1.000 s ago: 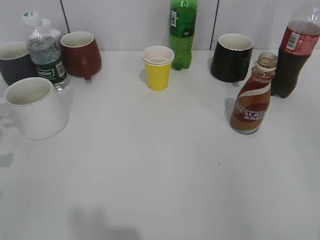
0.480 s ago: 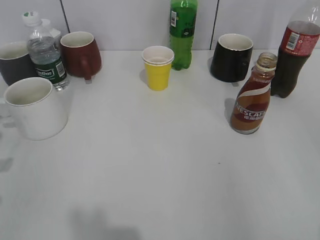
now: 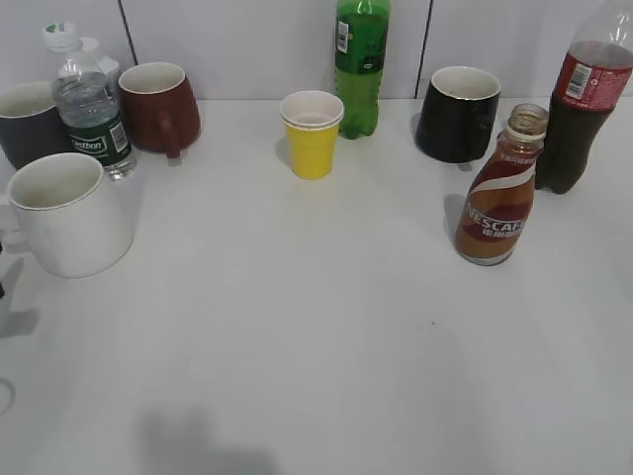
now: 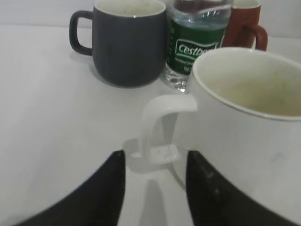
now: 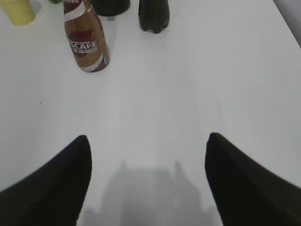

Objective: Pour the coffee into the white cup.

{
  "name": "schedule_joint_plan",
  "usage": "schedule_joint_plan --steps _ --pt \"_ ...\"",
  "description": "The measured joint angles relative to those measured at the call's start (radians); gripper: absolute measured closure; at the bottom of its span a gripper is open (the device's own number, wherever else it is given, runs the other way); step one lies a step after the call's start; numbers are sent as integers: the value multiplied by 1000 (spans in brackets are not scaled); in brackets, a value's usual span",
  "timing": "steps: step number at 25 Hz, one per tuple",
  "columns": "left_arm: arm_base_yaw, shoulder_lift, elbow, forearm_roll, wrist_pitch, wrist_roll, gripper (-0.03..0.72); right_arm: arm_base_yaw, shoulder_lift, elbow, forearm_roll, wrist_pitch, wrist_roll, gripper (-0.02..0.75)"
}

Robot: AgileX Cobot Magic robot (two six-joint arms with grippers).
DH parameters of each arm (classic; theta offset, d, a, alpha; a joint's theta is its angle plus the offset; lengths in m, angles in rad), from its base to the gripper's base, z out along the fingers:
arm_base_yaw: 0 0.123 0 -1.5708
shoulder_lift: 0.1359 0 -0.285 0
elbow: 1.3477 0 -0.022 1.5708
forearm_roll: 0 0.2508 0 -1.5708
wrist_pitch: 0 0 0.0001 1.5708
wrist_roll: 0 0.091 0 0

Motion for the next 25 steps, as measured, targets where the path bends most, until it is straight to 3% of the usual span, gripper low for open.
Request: schedule_joint_plan --steps 3,6,25 --pt "0 68 0 -39 -68 0 248 0 0 0 0 0 0 150" --pt "0 105 -1 -77 -111 -8 221 0 0 0 0 0 0 150" --pt "0 166 -46 -74 -123 -8 218 0 0 0 0 0 0 150"
